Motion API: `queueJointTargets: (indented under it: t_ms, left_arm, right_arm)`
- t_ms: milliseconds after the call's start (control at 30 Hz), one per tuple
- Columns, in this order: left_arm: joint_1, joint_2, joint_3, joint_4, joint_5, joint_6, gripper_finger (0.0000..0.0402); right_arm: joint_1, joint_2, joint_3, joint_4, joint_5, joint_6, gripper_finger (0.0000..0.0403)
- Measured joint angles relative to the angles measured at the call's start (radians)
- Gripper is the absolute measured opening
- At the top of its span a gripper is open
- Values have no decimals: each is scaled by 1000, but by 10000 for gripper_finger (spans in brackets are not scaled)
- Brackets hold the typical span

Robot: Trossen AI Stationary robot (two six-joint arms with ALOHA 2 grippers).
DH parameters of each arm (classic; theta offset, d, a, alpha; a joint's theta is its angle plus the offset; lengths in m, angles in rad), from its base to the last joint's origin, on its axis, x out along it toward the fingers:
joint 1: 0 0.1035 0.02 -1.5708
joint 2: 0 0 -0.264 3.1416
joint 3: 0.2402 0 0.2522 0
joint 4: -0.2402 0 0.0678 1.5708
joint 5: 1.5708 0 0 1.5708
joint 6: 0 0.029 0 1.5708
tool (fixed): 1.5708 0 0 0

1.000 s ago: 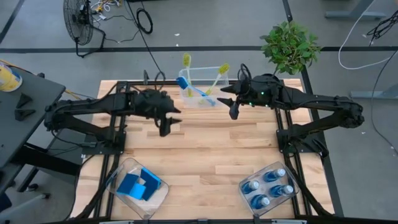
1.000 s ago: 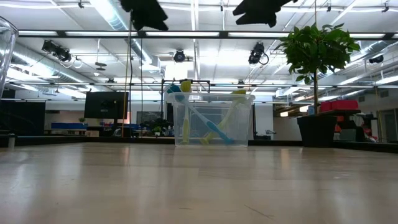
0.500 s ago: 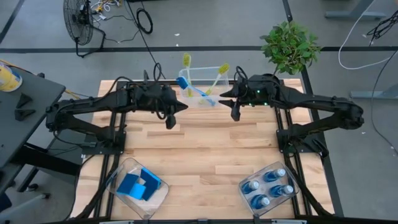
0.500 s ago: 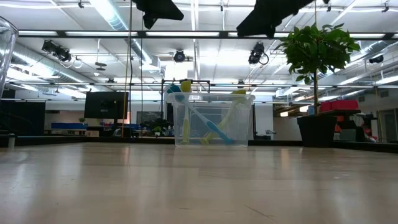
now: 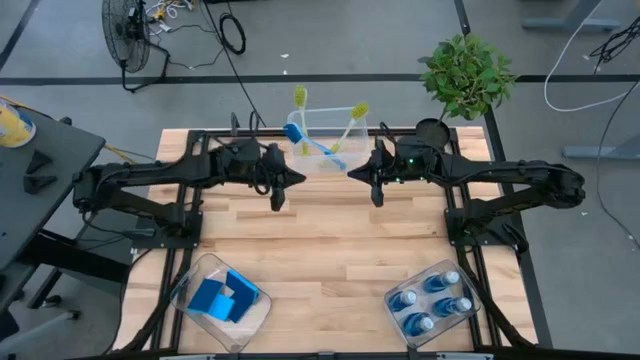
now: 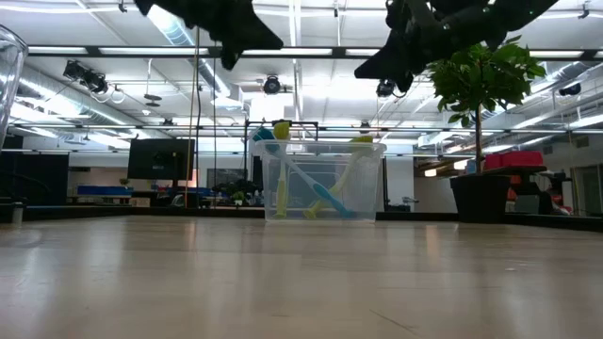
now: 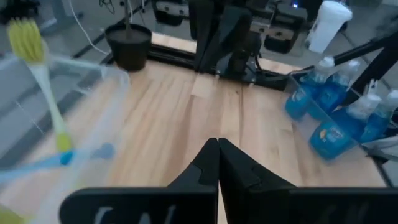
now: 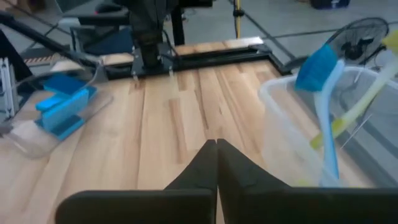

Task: Pick & Place Kitchen Sink Supplies
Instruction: Return to Home Position

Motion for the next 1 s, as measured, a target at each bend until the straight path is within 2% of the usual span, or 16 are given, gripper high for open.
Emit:
queueJointTargets:
  t_ms: [300,367,533,667,800,1000]
  left_arm:
    - [5,-87,-122,63,-69,-11,1]
    - [4,-117,-167,96,-83,-12,1]
    - [4,-198,-316,327,-87,-17,1]
    - [4,-247,-397,402,-90,-39,1]
    - [6,-263,-432,399,-90,-19,1]
    - [24,-264,-459,408,-81,-12,1]
  right_arm:
    - [-6,0,-69,55,-4,1,1]
    - [-12,0,-102,137,-4,-2,1]
    - [-24,0,-232,460,-5,-39,1]
    - [-30,-1,-311,635,-5,12,1]
    - [-31,-1,-333,643,-5,93,0]
    - [-30,-1,-333,640,-5,95,0]
